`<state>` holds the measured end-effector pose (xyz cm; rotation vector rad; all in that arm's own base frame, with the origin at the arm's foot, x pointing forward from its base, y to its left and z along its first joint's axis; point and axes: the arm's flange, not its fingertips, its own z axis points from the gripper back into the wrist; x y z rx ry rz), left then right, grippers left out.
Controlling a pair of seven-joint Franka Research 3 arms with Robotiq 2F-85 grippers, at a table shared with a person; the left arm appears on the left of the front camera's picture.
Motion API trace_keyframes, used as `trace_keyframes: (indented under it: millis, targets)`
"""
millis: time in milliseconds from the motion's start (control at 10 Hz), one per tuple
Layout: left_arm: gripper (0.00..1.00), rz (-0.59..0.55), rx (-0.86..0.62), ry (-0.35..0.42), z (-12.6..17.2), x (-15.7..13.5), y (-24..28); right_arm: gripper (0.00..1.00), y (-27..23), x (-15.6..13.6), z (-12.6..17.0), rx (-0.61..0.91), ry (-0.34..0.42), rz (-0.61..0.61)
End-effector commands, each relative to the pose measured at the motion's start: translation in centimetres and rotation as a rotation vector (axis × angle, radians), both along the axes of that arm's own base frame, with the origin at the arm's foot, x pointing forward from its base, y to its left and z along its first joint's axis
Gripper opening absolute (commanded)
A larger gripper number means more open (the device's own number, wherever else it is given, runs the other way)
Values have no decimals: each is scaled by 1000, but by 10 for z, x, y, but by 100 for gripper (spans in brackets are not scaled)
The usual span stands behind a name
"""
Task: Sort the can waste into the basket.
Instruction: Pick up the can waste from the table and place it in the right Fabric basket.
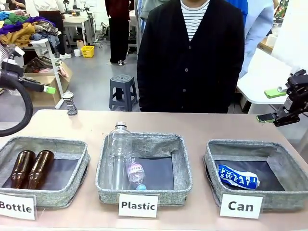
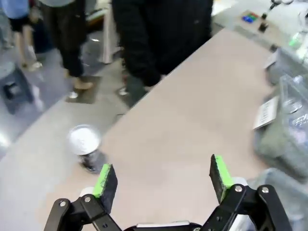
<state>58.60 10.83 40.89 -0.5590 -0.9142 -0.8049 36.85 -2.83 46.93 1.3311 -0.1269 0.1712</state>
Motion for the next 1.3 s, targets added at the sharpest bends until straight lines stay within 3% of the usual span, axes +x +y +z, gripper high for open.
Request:
trace_keyframes:
  millis: [0,100,200,800,900,1000,1200]
  targets:
    - [100,63,240,-127,-5,1,-12,100,1,-1,2,0,-6,5]
    - [100,49,291,-111,-9,3,-12,100,1,-1,2,0,-6,5]
    - [100,15,118,-73,-4,6,2,100,1,-1,2,0,-6,5]
    - [100,7,137,-74,-7,6,1,100,1,-1,2,0,-6,5]
    - [100,-61,177,-72,-26,28,7,100,1,-1,2,0,-6,5]
    - [100,-146,116,-129,-44,38,23,100,1,-1,2,0,-6,5]
    - [100,-156,122,-167,-73,50,40,100,1,-1,2,0,-6,5]
